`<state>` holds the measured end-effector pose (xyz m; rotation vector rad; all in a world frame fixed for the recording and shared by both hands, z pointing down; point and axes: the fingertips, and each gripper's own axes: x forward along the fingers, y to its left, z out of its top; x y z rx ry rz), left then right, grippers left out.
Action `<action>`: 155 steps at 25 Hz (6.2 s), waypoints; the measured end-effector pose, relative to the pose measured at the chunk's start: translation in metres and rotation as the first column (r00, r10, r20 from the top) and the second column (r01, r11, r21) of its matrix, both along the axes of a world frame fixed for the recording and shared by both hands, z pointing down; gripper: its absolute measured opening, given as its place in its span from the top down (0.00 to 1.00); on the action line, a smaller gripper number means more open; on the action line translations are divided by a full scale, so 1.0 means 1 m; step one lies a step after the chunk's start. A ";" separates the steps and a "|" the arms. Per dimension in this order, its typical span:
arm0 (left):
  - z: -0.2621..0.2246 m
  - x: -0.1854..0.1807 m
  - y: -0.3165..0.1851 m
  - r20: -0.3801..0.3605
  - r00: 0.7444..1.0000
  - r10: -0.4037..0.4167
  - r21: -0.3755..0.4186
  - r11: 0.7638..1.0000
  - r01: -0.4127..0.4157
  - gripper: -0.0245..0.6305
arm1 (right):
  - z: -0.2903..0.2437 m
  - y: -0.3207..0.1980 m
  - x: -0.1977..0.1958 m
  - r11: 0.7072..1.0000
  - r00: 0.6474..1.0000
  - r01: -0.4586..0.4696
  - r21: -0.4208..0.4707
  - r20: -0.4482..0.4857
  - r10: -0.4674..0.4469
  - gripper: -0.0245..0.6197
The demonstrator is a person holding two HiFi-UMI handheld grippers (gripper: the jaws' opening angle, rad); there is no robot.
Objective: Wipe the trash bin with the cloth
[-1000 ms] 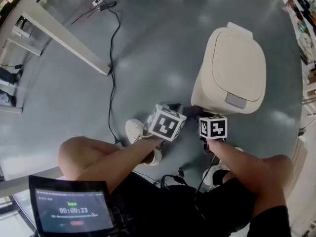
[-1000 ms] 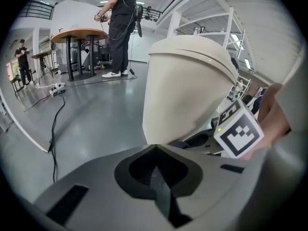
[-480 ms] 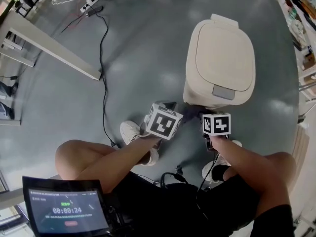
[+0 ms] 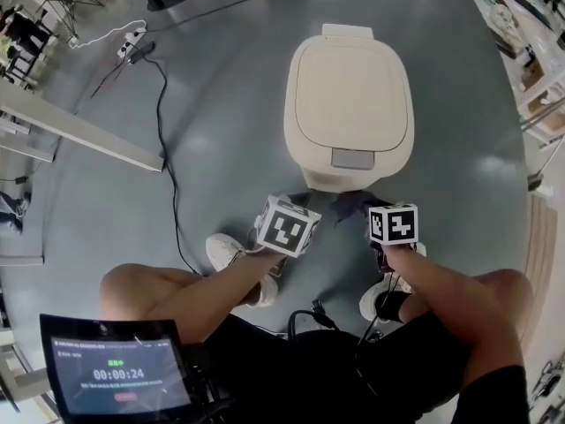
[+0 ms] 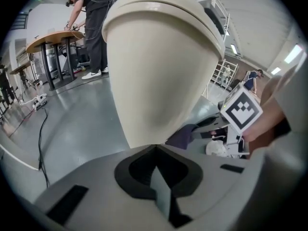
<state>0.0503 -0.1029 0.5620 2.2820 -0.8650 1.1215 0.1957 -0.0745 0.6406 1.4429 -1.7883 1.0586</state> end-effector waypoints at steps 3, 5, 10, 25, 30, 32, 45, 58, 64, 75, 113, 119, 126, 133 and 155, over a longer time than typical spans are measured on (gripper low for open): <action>0.008 0.020 0.013 0.002 1.000 0.006 -0.038 0.999 -0.006 0.97 | -0.001 0.005 0.028 0.998 0.998 -0.057 0.030 0.029 0.056 0.86; 0.009 0.023 0.016 0.007 1.000 0.012 -0.049 0.999 -0.011 0.97 | -0.008 0.004 0.036 0.995 0.996 -0.080 0.058 0.040 0.078 0.86; -0.002 0.044 0.017 0.003 0.998 0.063 -0.038 0.997 -0.063 0.97 | -0.028 0.004 0.051 0.989 0.991 -0.118 0.094 0.069 0.112 0.86; -0.085 0.103 0.032 -0.184 0.981 0.055 0.097 0.995 -0.037 0.97 | -0.179 -0.044 0.089 0.777 0.979 0.105 0.621 -0.200 0.027 0.86; -0.097 0.130 0.033 -0.205 0.977 0.054 0.152 0.988 -0.023 0.97 | -0.213 -0.053 0.076 0.681 0.981 0.150 0.717 -0.192 -0.013 0.86; -0.101 0.136 0.035 -0.213 0.976 0.046 0.158 0.987 -0.012 0.97 | -0.214 -0.052 0.069 0.667 0.979 0.177 0.724 -0.197 -0.046 0.86; -0.080 0.139 0.051 -0.211 0.977 -0.021 0.083 0.996 0.040 0.97 | -0.177 -0.056 0.041 0.692 0.974 0.226 0.686 -0.161 -0.159 0.86; -0.018 0.142 0.035 -0.165 0.985 -0.058 0.068 0.995 0.070 0.97 | -0.086 -0.062 0.037 0.731 0.978 0.208 0.650 -0.115 -0.176 0.86; 0.018 0.135 0.040 -0.108 0.992 -0.062 0.058 0.996 0.069 0.97 | -0.048 -0.061 0.037 0.776 0.978 0.199 0.598 -0.075 -0.193 0.86; 0.028 0.116 0.038 -0.116 0.984 -0.135 0.050 0.989 0.142 0.97 | 0.002 -0.071 0.039 0.802 0.977 0.200 0.563 -0.055 -0.206 0.86; -0.037 0.186 0.010 -0.213 0.971 -0.109 0.254 0.953 0.163 0.97 | -0.127 -0.140 0.065 0.592 0.947 0.203 0.780 -0.002 -0.322 0.86; -0.002 0.180 0.009 -0.176 0.977 -0.121 0.210 0.965 0.158 0.97 | -0.079 -0.150 0.064 0.649 0.950 0.207 0.732 0.008 -0.312 0.86; 0.007 0.182 0.018 -0.177 0.975 -0.132 0.152 0.975 0.159 0.97 | -0.044 -0.144 0.064 0.707 0.951 0.227 0.670 0.005 -0.310 0.86; 0.031 0.177 0.012 -0.149 0.979 -0.138 0.124 0.980 0.157 0.97 | 0.006 -0.149 0.061 0.772 0.956 0.206 0.601 0.044 -0.289 0.86; -0.045 0.200 0.004 -0.240 0.967 -0.088 0.220 0.965 0.142 0.97 | -0.165 -0.184 0.092 0.562 0.968 0.123 0.818 0.025 -0.249 0.86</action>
